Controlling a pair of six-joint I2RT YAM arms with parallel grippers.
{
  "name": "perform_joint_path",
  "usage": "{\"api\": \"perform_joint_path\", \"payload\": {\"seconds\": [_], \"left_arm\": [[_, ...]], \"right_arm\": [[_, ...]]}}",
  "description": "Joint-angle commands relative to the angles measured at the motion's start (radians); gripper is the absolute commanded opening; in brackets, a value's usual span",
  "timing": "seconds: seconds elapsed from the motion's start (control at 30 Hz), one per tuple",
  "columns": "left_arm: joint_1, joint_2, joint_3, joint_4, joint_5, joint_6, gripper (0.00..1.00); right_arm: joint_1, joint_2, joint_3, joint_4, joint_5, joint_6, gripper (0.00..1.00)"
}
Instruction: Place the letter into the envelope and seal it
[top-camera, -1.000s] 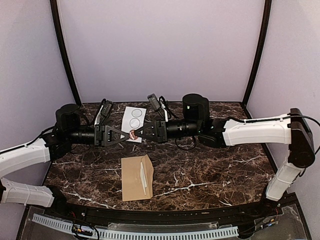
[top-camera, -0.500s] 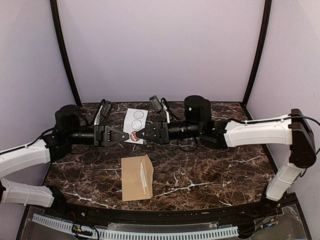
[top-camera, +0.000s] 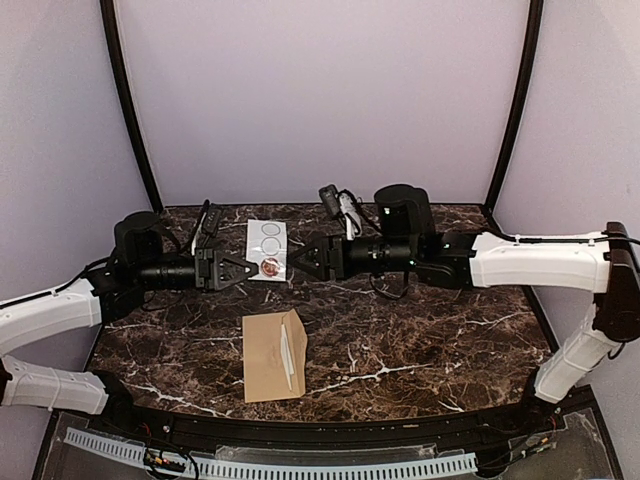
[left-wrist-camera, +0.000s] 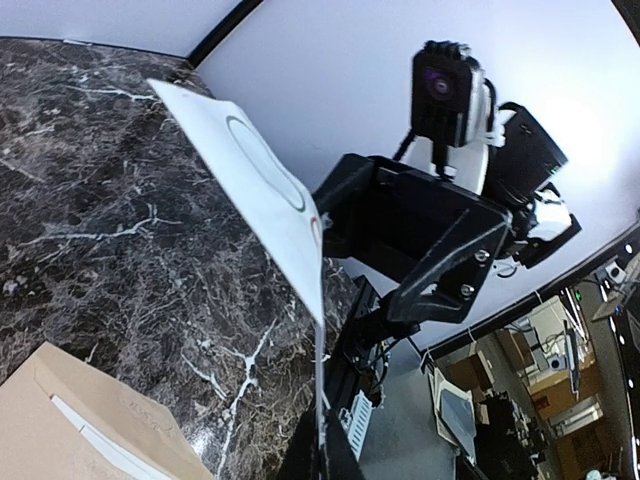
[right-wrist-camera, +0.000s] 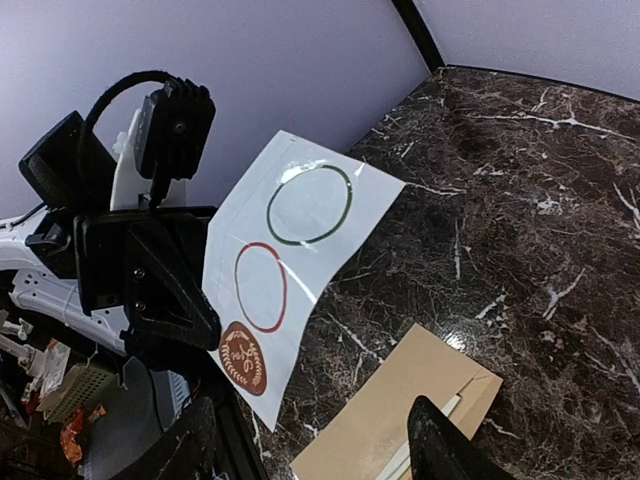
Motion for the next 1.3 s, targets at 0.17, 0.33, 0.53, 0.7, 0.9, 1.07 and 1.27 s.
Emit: {"api": "perform_joint_path", "payload": {"seconds": [0.17,0.33,0.53,0.7,0.9,1.07,1.27], "left_arm": [[-0.041,0.069,0.015,-0.076,-0.138,-0.051,0.0],[-0.07,0.106,0.037,-0.064,-0.131,-0.05,0.0],[-0.079,0.111,0.033,-0.021,-0.113,-0.064,0.0],[-0.083,0.115,0.032,-0.011,-0.105,-0.068,0.0],[-0.087,0.12,0.028,0.008,-0.098,-0.075,0.0],[-0.089,0.122,0.028,0.014,-0.096,-0.078,0.0],[-0.09,0.121,0.025,0.013,-0.1,-0.076,0.0]], "right_arm": [[0.089,0.042,0.114,-0.145,0.218,-0.088,0.51],[0.12,0.113,0.199,-0.238,0.274,-0.117,0.45],[0.127,0.145,0.217,-0.263,0.278,-0.121,0.41],[0.136,0.157,0.229,-0.282,0.291,-0.13,0.43],[0.143,0.167,0.242,-0.298,0.298,-0.141,0.47],[0.151,0.186,0.27,-0.328,0.337,-0.149,0.46],[0.159,0.195,0.285,-0.355,0.372,-0.154,0.42]]}}
